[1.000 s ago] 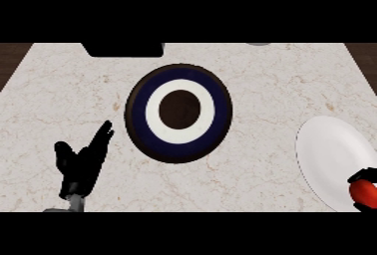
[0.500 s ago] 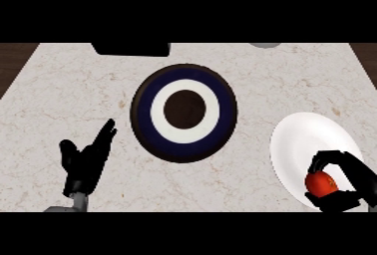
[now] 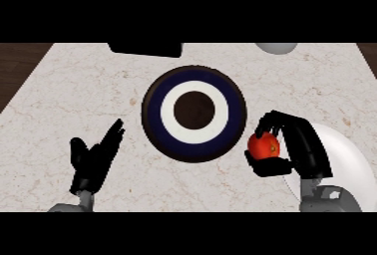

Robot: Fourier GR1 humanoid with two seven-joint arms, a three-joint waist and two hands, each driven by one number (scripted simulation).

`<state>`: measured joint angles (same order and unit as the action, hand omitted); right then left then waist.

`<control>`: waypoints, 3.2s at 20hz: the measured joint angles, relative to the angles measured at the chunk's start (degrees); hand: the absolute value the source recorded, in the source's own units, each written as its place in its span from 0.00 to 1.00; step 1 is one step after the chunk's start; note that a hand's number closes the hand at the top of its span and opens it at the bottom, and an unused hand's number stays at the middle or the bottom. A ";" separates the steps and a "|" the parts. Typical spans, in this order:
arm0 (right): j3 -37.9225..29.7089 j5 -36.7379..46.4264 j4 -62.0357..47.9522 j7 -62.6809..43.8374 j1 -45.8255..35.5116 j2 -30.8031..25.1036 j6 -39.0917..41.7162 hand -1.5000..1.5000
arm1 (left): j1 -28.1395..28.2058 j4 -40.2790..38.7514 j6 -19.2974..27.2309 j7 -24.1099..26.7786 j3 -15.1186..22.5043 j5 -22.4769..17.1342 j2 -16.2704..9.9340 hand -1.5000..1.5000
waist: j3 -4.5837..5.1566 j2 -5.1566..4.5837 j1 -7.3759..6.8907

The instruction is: Pick the tomato from the plate and place it in the plate

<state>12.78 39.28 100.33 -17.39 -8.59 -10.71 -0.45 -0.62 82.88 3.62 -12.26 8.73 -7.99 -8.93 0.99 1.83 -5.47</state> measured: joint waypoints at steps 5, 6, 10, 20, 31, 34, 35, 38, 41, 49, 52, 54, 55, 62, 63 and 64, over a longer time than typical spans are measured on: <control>5.23 10.11 2.56 -6.75 -4.47 7.06 -10.13 1.00 | 0.03 -0.15 0.09 -0.48 0.15 0.07 0.13 0.50 | -0.21 0.06 0.62; 6.15 11.86 2.82 -8.39 -5.14 7.84 -12.34 1.00 | 0.08 -0.11 0.09 -0.56 0.16 0.08 0.09 0.50 | -0.28 0.02 0.81; 10.15 17.90 2.94 -15.67 -6.77 9.61 -21.83 1.00 | 0.27 0.32 0.23 -0.89 0.09 -0.05 0.18 0.50 | -0.59 -0.33 1.33; 19.56 33.65 -3.24 -33.35 -10.31 10.52 -42.75 1.00 | 0.34 0.97 0.72 -0.99 -0.07 0.04 0.54 0.50 | -0.97 -1.32 2.02; 16.63 52.24 -17.83 -45.82 -18.07 10.33 -51.34 1.00 | 0.89 1.55 1.16 0.10 -0.25 0.43 1.05 0.50 | -1.24 -1.95 2.37; 14.95 53.87 -22.00 -46.79 -20.01 10.27 -53.46 1.00 | 0.62 1.35 0.99 0.09 -0.34 0.40 1.12 0.50 | -1.30 -2.10 2.44; 14.45 54.07 -23.53 -47.13 -20.84 10.25 -54.06 1.00 | 0.31 1.61 0.92 -0.49 -0.54 0.25 0.89 0.50 | -1.30 -2.15 2.36; 12.60 54.17 -27.37 -47.63 -22.72 10.25 -56.29 1.00 | 0.19 1.56 1.12 -0.84 -0.65 0.27 1.14 0.50 | -1.31 -2.18 2.56; 10.13 50.09 -31.12 -48.65 -24.16 10.28 -56.90 0.00 | 0.05 1.25 0.67 -0.29 -0.85 0.10 1.10 0.50 | -1.32 -2.38 2.38; 11.61 29.74 -47.26 -46.37 -30.80 10.51 -60.16 0.00 | -1.02 1.09 0.76 -0.52 -0.14 0.92 1.85 0.50 | -1.38 -2.84 1.25; 13.30 22.64 -50.45 -42.26 -33.24 10.55 -64.03 0.00 | -1.24 0.75 0.37 -0.68 -0.54 0.74 1.58 0.50 | -1.41 -2.89 1.34; 13.53 19.44 -51.17 -38.88 -34.15 10.51 -66.80 0.00 | -0.98 1.14 0.47 -0.61 -0.61 0.83 1.56 0.50 | -1.42 -2.93 1.34; 13.58 18.41 -51.16 -37.53 -34.54 10.48 -68.39 0.00 | -0.89 1.13 0.71 -0.36 -0.39 1.13 1.85 0.50 | -1.44 -2.94 1.37; 14.28 11.30 -44.71 -30.60 -31.17 9.88 -77.30 0.00 | 0.04 0.63 0.78 0.75 -1.32 1.05 1.79 0.50 | -1.50 -2.48 3.00; 14.94 10.28 -42.91 -29.68 -29.60 9.97 -78.10 0.00 | -0.02 0.47 0.80 0.54 -1.50 0.89 1.87 0.50 | -1.50 -2.37 3.35; 15.55 9.21 -40.87 -29.03 -28.50 10.08 -78.79 0.00 | 0.44 0.62 1.16 1.20 -1.44 1.21 2.13 0.50 | -1.52 -2.27 3.57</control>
<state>28.33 48.49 59.46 -46.42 -37.09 -0.63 -79.24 -0.18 83.50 4.78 -11.06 7.29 -6.78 -6.80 -0.53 -0.44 -1.90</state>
